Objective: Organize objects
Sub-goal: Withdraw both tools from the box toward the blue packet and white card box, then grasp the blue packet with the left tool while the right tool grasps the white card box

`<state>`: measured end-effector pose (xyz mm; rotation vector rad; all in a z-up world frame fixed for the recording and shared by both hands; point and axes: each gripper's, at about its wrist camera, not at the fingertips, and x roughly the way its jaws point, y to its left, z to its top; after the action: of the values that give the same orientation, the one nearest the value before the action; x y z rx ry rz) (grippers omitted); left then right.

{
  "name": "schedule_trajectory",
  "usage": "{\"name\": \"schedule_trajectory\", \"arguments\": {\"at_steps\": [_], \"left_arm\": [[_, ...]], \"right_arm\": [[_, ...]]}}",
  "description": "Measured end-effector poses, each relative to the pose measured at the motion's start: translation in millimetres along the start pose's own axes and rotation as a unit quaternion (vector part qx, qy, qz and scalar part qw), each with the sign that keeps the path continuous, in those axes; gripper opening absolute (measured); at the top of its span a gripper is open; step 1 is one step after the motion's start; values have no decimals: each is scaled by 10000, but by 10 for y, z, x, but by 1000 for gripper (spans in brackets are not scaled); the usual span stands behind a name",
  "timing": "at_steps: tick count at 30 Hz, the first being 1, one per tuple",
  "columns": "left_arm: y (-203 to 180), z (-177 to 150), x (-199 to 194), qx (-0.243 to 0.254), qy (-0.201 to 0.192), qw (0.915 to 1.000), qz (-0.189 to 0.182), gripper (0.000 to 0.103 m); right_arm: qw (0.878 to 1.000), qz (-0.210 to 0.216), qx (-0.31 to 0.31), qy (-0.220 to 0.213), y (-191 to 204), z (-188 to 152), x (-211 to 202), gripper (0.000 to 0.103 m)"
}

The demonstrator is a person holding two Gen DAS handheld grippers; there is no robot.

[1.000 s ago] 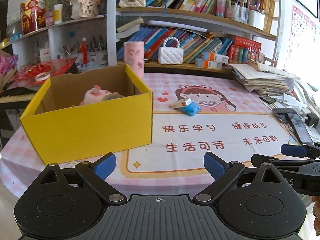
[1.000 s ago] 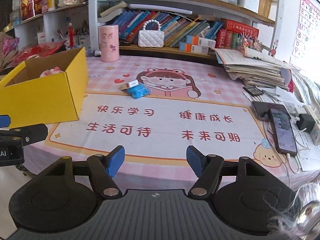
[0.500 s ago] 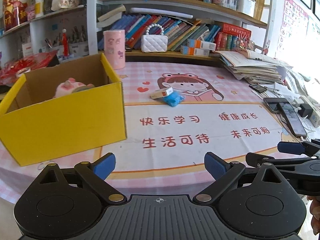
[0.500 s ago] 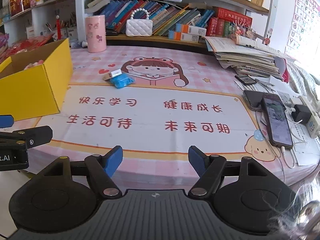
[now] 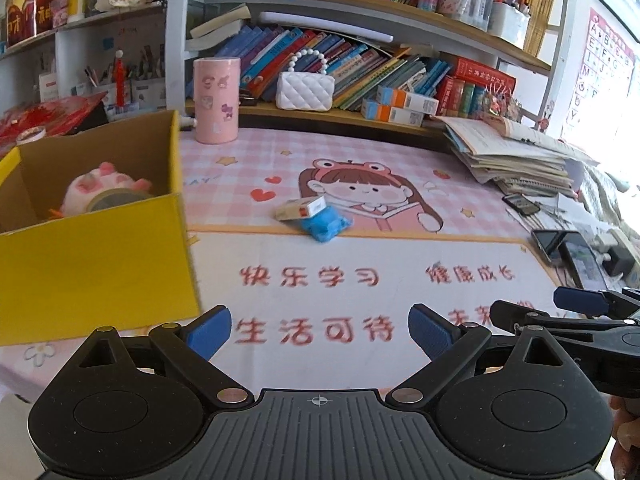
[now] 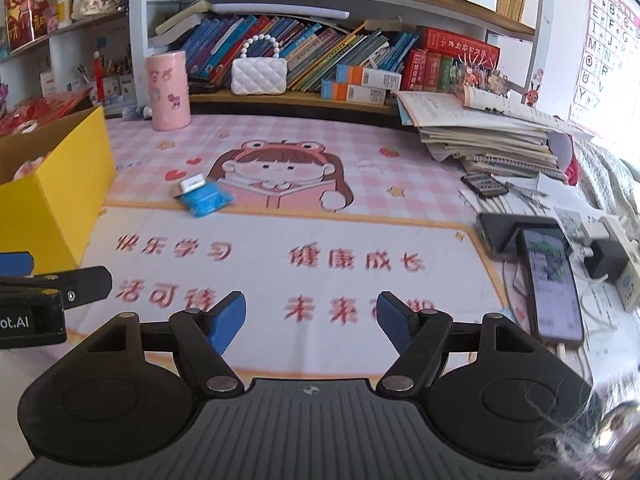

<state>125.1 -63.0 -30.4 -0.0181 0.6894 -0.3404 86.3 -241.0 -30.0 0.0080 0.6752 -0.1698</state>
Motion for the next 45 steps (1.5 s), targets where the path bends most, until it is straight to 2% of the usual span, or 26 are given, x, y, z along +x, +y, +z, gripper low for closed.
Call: {"name": "schedule_trajectory", "arguments": {"at_steps": [7,15,24,29,33,35,36,37,42,45], "left_arm": [[-142,208,318,-276,9,9993,254,95],[-203,452,837,-711,57,9960,541,92],[-268,694,1489,-1137,146,9899,839,83],[-252,730,1724,-1453,124,9845,975,81],[-252,726,1876,-1522,261,9804,1225,68],[-283,721,1895,-1396,201,9812,1317,64],[-290,717,1897,-1331,186,9821,1320,52],[-287,711,1894,-1258,181,9836,1280,48],[-275,647,1724,-878,266,9929,754,39],[-295,585,1501,-603,267,9966,484,38]], "right_arm": [[9997,149,51,-168,-273,257,232,71],[9983,510,-36,-283,-469,521,499,71],[9972,703,-156,-220,-601,646,748,72],[9971,717,-185,-160,-689,642,826,72],[9973,705,-195,-73,-758,612,879,72],[9975,682,-169,-43,-792,606,901,73],[9976,673,-157,-38,-805,607,911,73],[9977,665,-144,-35,-814,609,921,73],[9969,770,-121,-49,-775,650,993,73],[9954,944,-157,-65,-676,691,1052,74]]}}
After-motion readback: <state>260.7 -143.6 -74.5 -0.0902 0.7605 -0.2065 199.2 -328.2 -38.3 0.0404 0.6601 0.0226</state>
